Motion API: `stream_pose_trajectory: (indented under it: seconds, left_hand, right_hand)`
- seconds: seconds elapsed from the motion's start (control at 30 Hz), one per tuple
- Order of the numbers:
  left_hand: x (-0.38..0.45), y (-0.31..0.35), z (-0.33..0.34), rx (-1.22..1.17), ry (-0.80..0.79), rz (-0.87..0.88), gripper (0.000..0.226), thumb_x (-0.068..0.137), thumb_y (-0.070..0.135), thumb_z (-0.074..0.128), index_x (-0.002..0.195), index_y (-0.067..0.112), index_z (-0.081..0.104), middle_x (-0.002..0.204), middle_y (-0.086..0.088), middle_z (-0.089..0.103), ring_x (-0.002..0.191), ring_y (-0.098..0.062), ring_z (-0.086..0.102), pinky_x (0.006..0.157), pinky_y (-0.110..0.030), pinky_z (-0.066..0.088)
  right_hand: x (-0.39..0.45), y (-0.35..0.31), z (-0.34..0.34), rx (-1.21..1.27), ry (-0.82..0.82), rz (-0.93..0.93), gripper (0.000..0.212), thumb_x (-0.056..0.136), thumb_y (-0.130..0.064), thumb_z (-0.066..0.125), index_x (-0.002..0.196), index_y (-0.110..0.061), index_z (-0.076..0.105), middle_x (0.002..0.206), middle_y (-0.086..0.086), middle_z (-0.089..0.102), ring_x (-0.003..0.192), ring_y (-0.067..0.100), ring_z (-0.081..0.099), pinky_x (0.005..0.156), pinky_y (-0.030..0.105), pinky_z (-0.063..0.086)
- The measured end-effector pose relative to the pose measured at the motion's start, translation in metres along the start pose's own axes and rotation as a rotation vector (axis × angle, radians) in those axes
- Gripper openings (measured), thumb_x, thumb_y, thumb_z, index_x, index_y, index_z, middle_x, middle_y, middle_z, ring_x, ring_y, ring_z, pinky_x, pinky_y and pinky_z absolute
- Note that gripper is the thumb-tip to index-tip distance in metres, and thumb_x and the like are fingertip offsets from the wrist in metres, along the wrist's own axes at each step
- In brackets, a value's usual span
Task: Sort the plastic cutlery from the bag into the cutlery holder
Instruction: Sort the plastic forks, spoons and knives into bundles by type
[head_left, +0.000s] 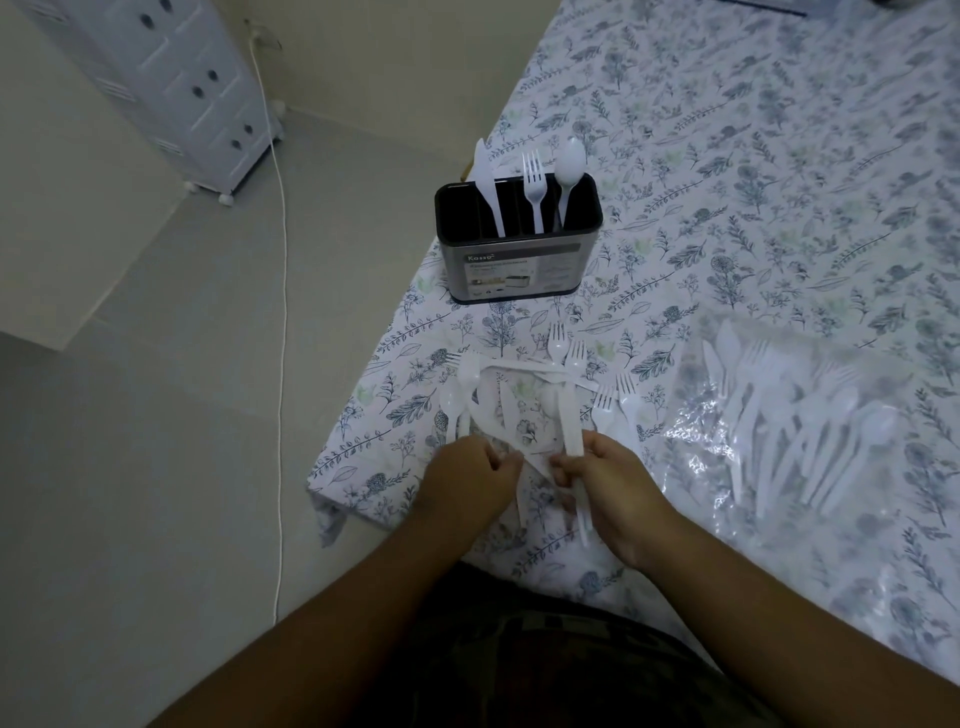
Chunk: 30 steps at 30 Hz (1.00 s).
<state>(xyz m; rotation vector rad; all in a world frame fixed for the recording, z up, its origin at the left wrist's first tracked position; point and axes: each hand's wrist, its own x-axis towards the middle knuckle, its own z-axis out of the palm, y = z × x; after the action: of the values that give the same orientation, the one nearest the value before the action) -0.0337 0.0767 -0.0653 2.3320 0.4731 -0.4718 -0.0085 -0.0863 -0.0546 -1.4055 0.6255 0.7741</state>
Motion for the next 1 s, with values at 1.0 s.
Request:
stream_pose_trajectory:
  seconds: [1.0]
  left_hand:
    - [0.024, 0.008, 0.022, 0.211, -0.043, 0.038, 0.037, 0.087, 0.044, 0.059, 0.069, 0.012, 0.051, 0.067, -0.004, 0.054, 0.06, -0.018, 0.054, 0.05, -0.026, 0.037]
  right_hand:
    - [-0.002, 0.002, -0.003, -0.117, -0.036, 0.007, 0.014, 0.094, -0.005, 0.048, 0.097, -0.012, 0.06, 0.08, 0.006, 0.058, 0.067, 0.018, 0.051, 0.051, 0.029, 0.042]
